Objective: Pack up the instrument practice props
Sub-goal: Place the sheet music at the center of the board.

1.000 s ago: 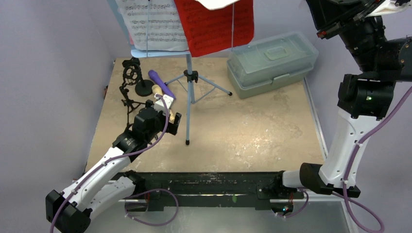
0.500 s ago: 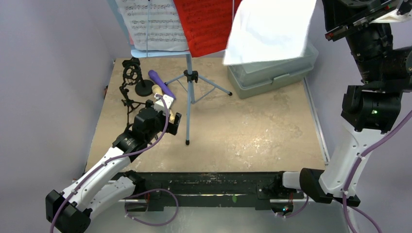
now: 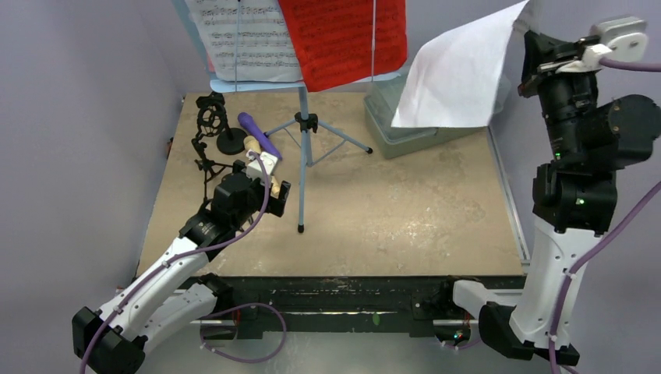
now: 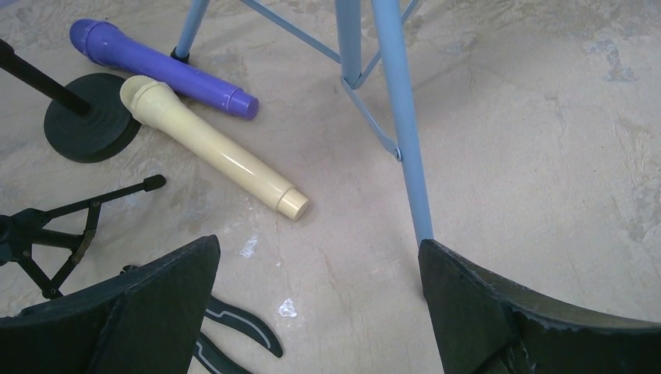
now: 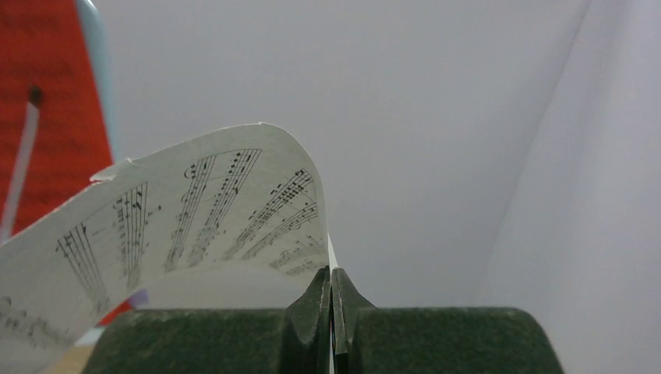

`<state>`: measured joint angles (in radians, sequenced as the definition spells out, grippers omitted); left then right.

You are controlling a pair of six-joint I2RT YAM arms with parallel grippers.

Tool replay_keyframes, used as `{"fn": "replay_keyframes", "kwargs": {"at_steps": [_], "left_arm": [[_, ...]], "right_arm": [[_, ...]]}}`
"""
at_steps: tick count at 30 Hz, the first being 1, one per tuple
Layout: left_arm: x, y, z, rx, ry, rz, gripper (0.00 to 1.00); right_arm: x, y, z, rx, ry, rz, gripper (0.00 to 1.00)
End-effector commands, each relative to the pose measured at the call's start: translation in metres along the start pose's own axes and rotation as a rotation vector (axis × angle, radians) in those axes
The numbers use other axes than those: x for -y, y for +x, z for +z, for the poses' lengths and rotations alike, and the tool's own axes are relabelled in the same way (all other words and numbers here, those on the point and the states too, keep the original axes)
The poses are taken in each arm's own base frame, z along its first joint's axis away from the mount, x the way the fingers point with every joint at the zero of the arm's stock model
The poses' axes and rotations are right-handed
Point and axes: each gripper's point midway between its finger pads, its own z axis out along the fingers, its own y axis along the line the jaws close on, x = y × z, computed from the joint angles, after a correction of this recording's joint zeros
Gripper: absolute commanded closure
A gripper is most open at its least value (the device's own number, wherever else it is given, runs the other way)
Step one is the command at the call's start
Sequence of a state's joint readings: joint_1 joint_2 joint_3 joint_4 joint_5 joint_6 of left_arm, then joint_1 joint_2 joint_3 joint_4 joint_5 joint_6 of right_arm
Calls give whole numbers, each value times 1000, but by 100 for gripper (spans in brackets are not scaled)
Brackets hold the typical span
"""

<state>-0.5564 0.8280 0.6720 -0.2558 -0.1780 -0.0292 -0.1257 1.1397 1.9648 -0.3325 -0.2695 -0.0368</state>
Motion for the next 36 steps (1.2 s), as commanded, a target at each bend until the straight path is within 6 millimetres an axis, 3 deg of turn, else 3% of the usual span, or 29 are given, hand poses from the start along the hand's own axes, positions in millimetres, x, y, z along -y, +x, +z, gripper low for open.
{"fn": "replay_keyframes", "kwargs": {"at_steps": [1,5,10,13,16,19,23,27,33,36], "left_arm": [[-1,-13,-3,49,7,-3,1],[0,-14,-3,52,12,-4,1],[0,-15,-4,56,14,-5,1],[1,-15,-4,55,18,-7,1],[2,-15,-4,56,21,-7,1],[2,-15,-4,56,20,-7,1],[1,-15,-4,56,21,-7,1],[2,-14,-4,53,22,-7,1],[2,-14,-3,49,24,-8,1],[2,-13,-3,48,20,-7,1]], "right_arm": [[40,91,-3,-238,147,-208,100],[72,199,-22,-545,184,-342,100],[100,328,-79,-919,106,-269,100],[110,380,-112,-1087,62,-188,100],[109,405,-133,-1187,-3,-110,100],[95,405,-141,-1210,-100,-85,100],[81,383,-144,-1173,-159,-108,100],[49,342,-142,-1090,-258,-63,100],[-1,263,-139,-922,-412,-23,100],[-13,246,-137,-869,-434,-4,100]]}}
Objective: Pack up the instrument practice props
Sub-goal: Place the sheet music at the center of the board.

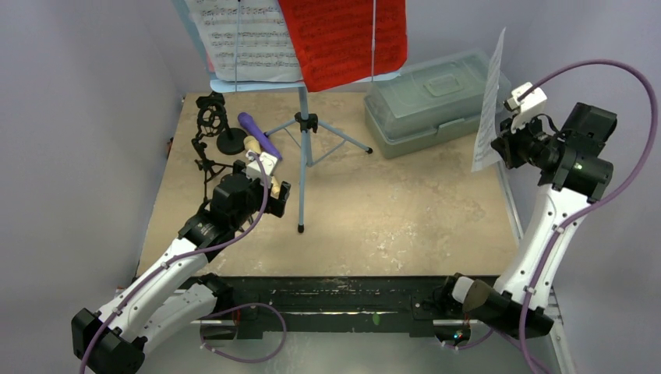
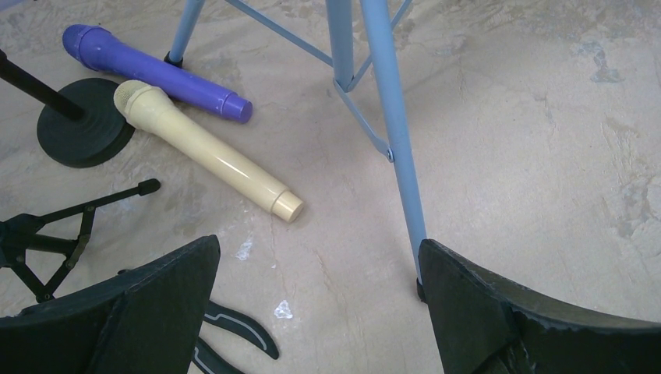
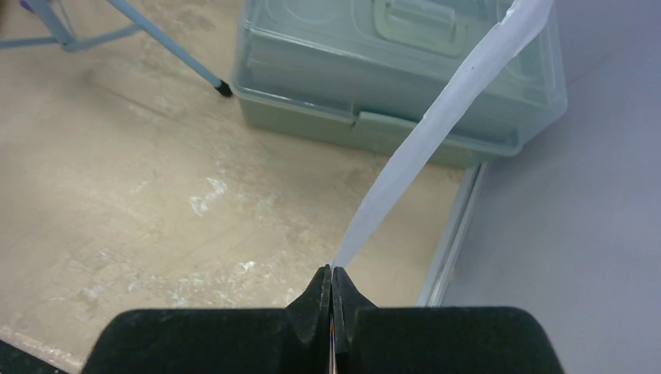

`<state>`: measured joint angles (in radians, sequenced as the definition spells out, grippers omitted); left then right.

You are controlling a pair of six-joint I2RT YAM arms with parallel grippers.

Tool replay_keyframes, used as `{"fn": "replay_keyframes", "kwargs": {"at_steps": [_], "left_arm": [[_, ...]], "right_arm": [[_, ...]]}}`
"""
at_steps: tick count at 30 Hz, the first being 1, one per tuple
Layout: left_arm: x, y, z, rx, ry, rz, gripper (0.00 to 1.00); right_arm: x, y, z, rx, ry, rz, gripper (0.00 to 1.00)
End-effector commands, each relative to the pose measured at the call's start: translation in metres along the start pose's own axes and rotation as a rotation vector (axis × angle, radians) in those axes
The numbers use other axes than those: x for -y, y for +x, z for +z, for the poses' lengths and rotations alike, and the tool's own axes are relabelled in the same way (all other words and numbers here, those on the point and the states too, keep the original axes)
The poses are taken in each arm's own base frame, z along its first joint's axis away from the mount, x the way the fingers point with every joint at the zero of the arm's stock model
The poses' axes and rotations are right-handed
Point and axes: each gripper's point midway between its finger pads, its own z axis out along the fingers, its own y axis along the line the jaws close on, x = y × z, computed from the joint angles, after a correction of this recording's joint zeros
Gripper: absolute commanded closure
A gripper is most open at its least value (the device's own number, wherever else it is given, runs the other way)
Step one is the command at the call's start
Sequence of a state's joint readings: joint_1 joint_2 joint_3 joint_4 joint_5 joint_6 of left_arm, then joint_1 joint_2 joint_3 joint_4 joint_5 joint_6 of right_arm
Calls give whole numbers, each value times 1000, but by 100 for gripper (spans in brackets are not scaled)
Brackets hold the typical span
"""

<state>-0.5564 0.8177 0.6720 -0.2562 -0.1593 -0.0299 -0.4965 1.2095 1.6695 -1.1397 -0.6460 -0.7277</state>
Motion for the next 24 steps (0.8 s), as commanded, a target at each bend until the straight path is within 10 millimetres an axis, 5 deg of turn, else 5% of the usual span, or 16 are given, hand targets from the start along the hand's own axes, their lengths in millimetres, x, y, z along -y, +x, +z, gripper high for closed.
{"fn": "replay_keyframes", "kwargs": {"at_steps": [1,5,19,24], "left_arm": [[-1,-11,-1,37,0,-4,1],[-2,-11,-2,39,-3,-5,1],[0,-15,-4,53,13,-8,1],[1,-14,-4,51,13,-9,1]], "right_arm": [[-39,-19,-17,91,-127,13,100],[-29,6,-2,29,-80,50,100],[21,192,70,-321,90,280,100],[31,226,84,-386,65,333,100]]}}
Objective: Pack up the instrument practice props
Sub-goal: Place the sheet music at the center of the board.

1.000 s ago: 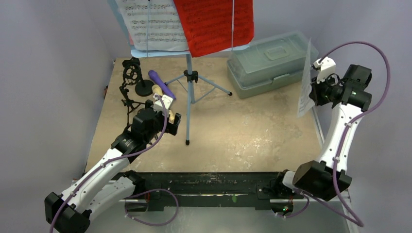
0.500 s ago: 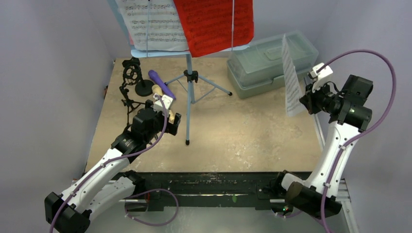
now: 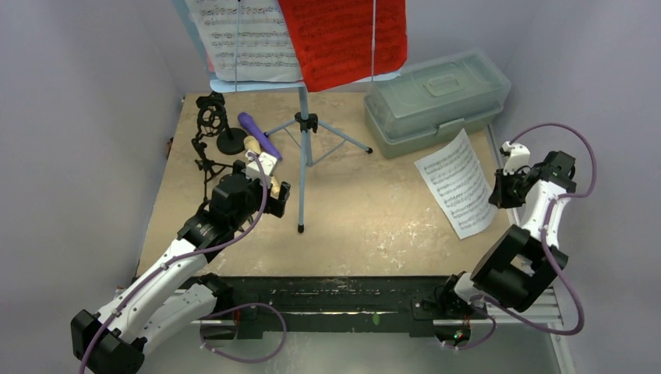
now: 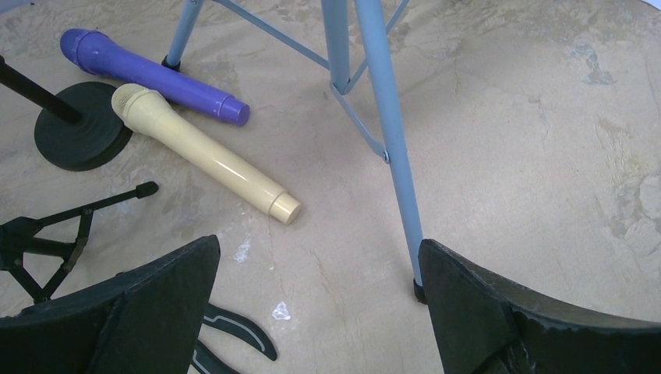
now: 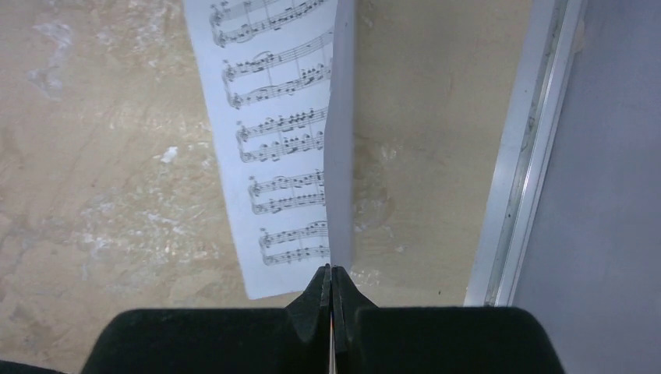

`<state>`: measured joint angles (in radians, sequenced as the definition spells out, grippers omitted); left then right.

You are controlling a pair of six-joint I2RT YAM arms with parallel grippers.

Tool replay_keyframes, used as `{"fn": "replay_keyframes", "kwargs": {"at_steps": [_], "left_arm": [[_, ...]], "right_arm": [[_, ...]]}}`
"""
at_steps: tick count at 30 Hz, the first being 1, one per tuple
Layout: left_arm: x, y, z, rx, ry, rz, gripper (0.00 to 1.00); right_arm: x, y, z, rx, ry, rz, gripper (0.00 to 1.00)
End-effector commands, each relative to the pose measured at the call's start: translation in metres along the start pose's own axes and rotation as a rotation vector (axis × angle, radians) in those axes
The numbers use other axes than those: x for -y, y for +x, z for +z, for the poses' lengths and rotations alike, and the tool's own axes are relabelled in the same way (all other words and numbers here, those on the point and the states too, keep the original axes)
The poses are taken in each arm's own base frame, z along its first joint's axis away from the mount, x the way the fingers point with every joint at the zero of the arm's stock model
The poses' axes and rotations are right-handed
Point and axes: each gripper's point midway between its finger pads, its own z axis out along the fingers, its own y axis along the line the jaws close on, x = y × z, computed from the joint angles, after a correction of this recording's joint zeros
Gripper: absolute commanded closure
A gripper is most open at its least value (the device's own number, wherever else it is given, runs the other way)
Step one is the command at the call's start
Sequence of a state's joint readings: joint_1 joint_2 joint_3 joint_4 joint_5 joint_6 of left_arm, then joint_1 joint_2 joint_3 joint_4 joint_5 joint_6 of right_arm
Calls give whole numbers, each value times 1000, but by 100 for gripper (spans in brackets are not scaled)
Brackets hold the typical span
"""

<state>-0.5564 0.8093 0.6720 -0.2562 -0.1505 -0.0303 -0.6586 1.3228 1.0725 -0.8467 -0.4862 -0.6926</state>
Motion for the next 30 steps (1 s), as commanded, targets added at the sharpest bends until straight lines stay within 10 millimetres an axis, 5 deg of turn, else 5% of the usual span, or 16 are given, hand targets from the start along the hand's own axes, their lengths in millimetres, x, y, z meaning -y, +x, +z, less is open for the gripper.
{"fn": "replay_keyframes", "kwargs": {"at_steps": [1,12,18,21,26,30], "left_arm": [[-1,-12,-2,42,5,-7,1],[-1,-11,-1,35,5,-6,1],[-1,-10,-1,34,2,-6,1],[-1,-10,-1,34,2,-6,1],[-1,-11,-1,36,0,-6,1],[-2,-11,-2,36,-1,-7,1]], "right_arm": [[27,1,13,-1,55,-21,100],[30,17,35,-26,34,-14,97],[31,12,36,-34,3,-35,67],[34,-4,21,-13,9,-86,44],[18,-49,-21,107,-24,-206,34],[-18,-90,-60,271,-127,-320,27]]}}
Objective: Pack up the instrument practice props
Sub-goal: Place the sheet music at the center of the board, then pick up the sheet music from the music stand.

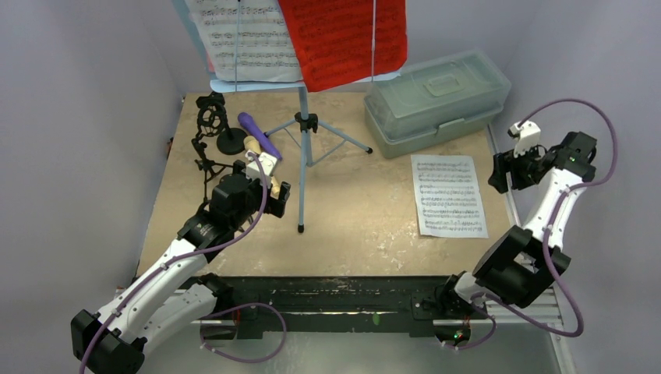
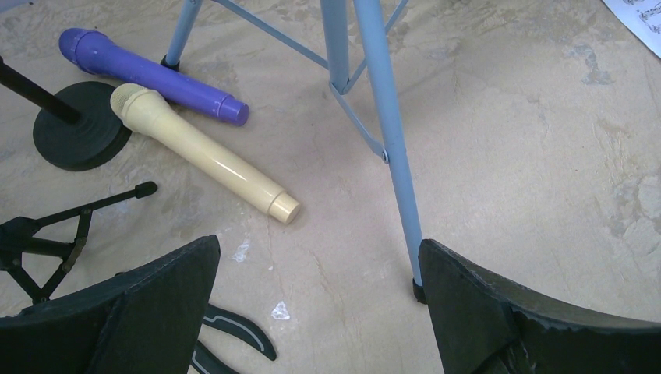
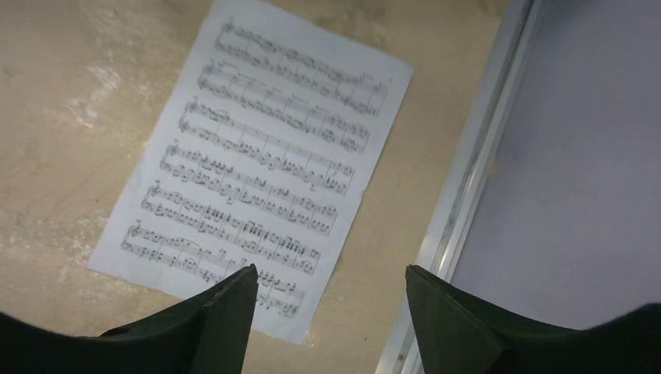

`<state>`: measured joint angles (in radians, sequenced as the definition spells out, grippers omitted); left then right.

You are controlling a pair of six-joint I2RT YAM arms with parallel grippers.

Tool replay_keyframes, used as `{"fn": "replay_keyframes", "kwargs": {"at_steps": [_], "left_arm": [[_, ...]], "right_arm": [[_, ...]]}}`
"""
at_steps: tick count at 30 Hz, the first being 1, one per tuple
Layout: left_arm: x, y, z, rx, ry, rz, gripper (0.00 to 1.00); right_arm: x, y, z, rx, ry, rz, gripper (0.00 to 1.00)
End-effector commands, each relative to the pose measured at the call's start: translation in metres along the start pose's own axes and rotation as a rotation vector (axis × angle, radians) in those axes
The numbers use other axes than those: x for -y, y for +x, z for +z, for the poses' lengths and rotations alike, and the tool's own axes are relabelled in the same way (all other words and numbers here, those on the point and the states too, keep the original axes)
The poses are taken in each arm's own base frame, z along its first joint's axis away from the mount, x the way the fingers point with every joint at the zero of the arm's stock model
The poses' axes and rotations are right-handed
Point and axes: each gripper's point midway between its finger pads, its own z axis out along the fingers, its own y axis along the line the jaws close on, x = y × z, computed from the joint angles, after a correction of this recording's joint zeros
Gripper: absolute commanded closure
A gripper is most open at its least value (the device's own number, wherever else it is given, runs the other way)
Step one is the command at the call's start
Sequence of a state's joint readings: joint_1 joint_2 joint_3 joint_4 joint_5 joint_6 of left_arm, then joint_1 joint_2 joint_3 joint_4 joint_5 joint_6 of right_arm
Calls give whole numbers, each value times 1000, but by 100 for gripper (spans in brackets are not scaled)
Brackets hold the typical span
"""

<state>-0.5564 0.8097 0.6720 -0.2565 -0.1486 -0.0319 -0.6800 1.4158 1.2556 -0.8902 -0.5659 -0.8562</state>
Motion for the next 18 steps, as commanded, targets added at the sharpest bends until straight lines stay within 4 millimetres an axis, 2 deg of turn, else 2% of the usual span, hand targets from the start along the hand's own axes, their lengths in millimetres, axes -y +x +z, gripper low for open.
{"fn": "replay_keyframes", "kwargs": {"at_steps": [1,7,12,15,18], "left_arm": [[-2,-11,-1,36,-3,-6,1],[-2,-10,-1,32,-4,-5,1],[-2,-10,-1,32,-5,-3,1],[-2,-10,-1,31,-7,-5,1],[-3,-10,-1,31,-8,-3,1]], "right_arm": [[-43,-66,-52,235,-126,-171,25],[-100,-130,-108,494,-252,-303,9],[-145,-189,-134,592,-335,-306,8],[-180,-215,-147,637,-450,-286,8],[-205,-236,-162,682,-551,-245,8]]}}
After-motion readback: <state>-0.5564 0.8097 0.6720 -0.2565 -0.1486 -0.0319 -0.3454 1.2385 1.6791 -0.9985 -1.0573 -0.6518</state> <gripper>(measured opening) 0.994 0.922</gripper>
